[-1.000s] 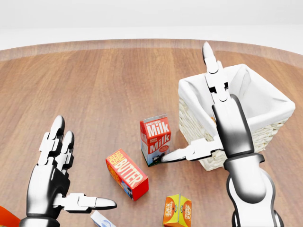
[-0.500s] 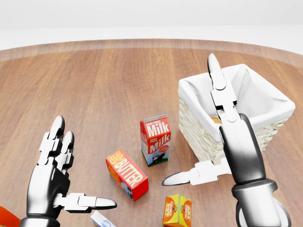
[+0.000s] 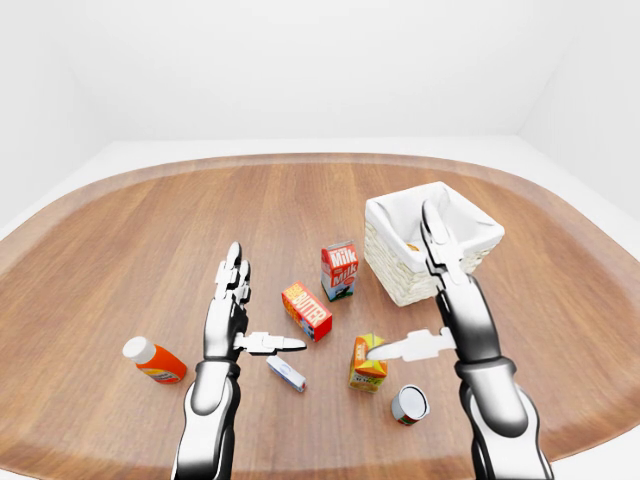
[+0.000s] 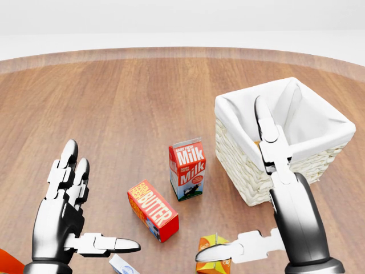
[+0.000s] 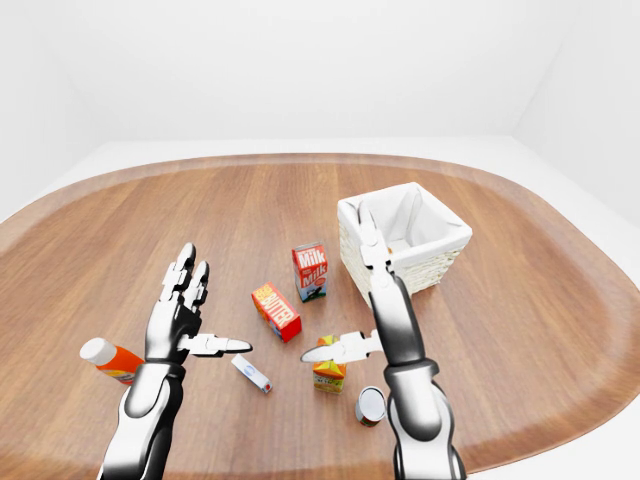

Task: Pick up the alphabet soup and the tomato sauce, and put them in the basket.

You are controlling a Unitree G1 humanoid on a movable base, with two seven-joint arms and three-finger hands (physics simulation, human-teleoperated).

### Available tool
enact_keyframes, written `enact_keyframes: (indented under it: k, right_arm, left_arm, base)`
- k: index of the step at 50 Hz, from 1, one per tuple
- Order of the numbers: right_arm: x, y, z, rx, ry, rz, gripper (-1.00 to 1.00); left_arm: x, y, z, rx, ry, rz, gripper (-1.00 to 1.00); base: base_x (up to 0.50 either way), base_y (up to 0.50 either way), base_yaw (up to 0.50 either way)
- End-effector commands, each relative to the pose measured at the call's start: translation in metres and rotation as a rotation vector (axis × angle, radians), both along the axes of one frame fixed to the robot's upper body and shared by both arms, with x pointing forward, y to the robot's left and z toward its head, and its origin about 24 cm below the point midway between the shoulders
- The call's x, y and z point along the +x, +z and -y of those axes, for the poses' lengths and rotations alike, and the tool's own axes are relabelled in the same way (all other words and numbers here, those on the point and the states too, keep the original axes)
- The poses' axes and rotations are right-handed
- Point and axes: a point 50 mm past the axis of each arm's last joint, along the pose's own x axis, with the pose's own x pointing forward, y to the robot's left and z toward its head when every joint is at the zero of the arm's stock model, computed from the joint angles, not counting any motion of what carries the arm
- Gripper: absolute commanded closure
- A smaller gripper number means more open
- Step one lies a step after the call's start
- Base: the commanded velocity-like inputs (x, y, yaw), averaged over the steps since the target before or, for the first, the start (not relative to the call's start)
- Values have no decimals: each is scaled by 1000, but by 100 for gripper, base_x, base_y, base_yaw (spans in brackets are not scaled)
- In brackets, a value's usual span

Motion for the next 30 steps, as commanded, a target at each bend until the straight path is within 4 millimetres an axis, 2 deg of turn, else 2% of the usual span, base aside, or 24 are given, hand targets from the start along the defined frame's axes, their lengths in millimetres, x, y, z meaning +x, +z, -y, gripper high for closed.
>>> enact_keyframes:
  k: [1,8,16,26,30]
  right_arm:
    - [-16,-5,1,11,-7,-18,-100]
    - [-24,-8,1,14,-4,-17,-100]
    - [-33,-28,7,9,-29,-62,-100]
    - [-47,-32,7,25,-42,-103,-100]
    - [-49,-41,6,25,-50,-144,-100]
  left_arm:
    - [1,1,-1,-7,4,3,-100]
    - [0,3,-1,-7,8,12,-100]
    - [0,2,-1,-6,7,10,-100]
    - [0,3,0,-5,8,12,-100]
    - [0,1,-1,-6,8,6,-100]
  base:
    - [0,0,0]
    - [0,0,0]
    - [0,0,0]
    - [0,0,0]
    - [0,0,0]
